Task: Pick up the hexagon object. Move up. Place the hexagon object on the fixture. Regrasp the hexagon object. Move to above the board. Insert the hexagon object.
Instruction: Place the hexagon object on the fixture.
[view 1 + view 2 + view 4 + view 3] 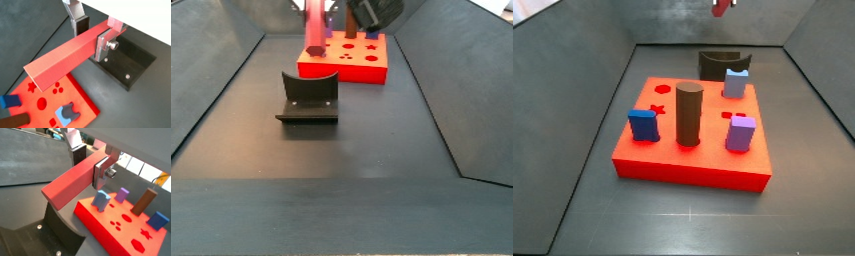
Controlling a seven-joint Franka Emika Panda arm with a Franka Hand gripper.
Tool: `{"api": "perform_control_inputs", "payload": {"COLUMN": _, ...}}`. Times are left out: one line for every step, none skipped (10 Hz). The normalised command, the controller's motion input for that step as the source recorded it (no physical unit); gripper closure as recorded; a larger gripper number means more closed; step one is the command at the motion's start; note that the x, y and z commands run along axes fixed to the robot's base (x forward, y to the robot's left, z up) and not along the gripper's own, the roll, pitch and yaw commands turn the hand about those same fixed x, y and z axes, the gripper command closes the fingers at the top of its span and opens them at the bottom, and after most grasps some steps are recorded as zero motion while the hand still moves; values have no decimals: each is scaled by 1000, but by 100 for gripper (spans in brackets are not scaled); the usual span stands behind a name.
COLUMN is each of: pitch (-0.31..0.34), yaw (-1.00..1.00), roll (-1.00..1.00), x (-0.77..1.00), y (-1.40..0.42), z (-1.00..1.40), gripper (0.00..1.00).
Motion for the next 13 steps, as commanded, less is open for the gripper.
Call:
{"api": "perform_control_inputs", "payload": {"pitch": 69, "yaw": -121, "roll": -227, "x": 214, "y": 35, "z": -15, "gripper": 100}}
{"api": "perform_control_inputs", "payload": {"pitch": 187, "yaw": -73, "roll": -1000, "x": 158, "y": 133, "z": -1000, "gripper": 100}}
{"api": "perform_control_inputs", "payload": {"pitch": 169, "yaw": -78, "roll": -1000, "x": 137, "y": 142, "z": -1000, "gripper": 100}}
{"api": "perform_control_inputs", "payload": {"pitch": 182, "yaw": -121, "roll": -1000, "x": 147, "y": 142, "z": -1000, "gripper": 100}}
{"api": "perform_control_inputs", "payload": {"pitch": 184, "yaw": -151, "roll": -830, "x": 164, "y": 138, "z": -1000, "gripper": 100}}
{"api": "perform_control_inputs", "payload": {"pitch": 159, "yaw": -168, "roll": -671, "x": 175, "y": 144, "z": -1000, "gripper": 100}}
{"api": "perform_control_inputs", "payload": {"pitch": 120, "yaw": -186, "roll": -457, "x": 184, "y": 146, "z": -1000, "gripper": 100}}
{"api": "perform_control_inputs", "payload": {"pitch": 92, "yaw": -189, "roll": -310, "x": 189, "y": 144, "z": -1000, "gripper": 100}}
{"api": "perform_control_inputs", "payload": {"pitch": 71, "yaw": -186, "roll": -247, "x": 195, "y": 138, "z": -1000, "gripper": 100}}
{"api": "perform_control_inputs", "payload": {"pitch": 21, "yaw": -174, "roll": -182, "x": 164, "y": 116, "z": -811, "gripper": 100}}
{"api": "perform_control_inputs", "payload": {"pitch": 9, "yaw": -165, "roll": -174, "x": 147, "y": 102, "z": -681, "gripper": 100}}
{"api": "perform_control_inputs", "payload": {"pitch": -10, "yaw": -141, "roll": -165, "x": 124, "y": 82, "z": -436, "gripper": 100}}
{"api": "perform_control_inputs", "payload": {"pitch": -20, "yaw": -122, "roll": -157, "x": 107, "y": 67, "z": -272, "gripper": 100}}
